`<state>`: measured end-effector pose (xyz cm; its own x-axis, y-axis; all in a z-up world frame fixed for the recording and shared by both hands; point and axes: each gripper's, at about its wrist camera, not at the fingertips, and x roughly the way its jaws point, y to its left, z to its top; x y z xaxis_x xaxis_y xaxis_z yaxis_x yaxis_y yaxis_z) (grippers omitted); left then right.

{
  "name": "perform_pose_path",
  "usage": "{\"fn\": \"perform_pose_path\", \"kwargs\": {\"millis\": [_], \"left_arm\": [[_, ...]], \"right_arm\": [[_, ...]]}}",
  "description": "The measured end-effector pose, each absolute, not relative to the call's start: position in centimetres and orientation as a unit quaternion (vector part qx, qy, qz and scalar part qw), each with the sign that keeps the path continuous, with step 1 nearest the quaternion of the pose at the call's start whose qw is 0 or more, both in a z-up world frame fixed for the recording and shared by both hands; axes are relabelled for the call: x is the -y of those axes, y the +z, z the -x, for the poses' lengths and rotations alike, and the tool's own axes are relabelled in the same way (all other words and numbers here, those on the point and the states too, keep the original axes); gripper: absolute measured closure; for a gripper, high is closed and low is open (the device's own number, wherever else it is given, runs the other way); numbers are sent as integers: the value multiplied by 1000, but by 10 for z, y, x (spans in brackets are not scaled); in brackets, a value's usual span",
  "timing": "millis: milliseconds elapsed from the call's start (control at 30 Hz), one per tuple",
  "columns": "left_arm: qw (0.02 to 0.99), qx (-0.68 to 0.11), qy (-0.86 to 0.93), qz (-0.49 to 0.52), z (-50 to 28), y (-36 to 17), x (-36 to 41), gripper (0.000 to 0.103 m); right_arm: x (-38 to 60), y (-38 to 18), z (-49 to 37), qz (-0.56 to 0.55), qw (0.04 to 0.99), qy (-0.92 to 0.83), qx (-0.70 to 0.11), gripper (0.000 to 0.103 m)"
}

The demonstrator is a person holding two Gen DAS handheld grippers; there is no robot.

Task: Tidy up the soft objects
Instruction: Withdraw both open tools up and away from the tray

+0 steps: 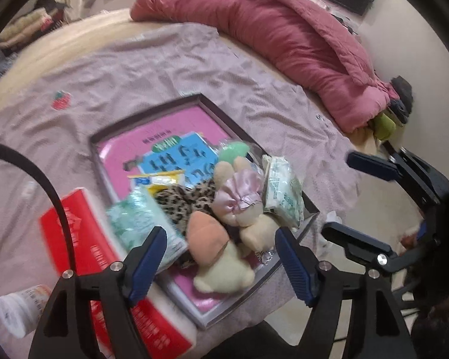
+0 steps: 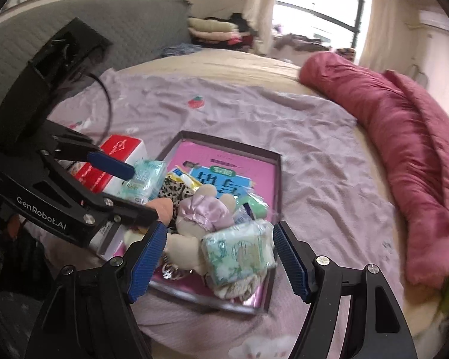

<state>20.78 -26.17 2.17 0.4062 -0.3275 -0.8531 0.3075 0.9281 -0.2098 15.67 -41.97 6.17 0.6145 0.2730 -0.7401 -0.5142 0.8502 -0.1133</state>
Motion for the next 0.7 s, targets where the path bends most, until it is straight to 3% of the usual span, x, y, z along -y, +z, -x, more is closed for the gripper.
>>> {"fn": "perform_pose_path", "kwargs": {"millis": [333,700], "left_arm": [[865,-475,-159,28,-162,70,226,25],[876,-463,-134,13,-102,78,185,25]], "right_arm": [[400,103,-84,78,931,89,-344,28],[361,114,-26,19,939,21,-343,28]]}}
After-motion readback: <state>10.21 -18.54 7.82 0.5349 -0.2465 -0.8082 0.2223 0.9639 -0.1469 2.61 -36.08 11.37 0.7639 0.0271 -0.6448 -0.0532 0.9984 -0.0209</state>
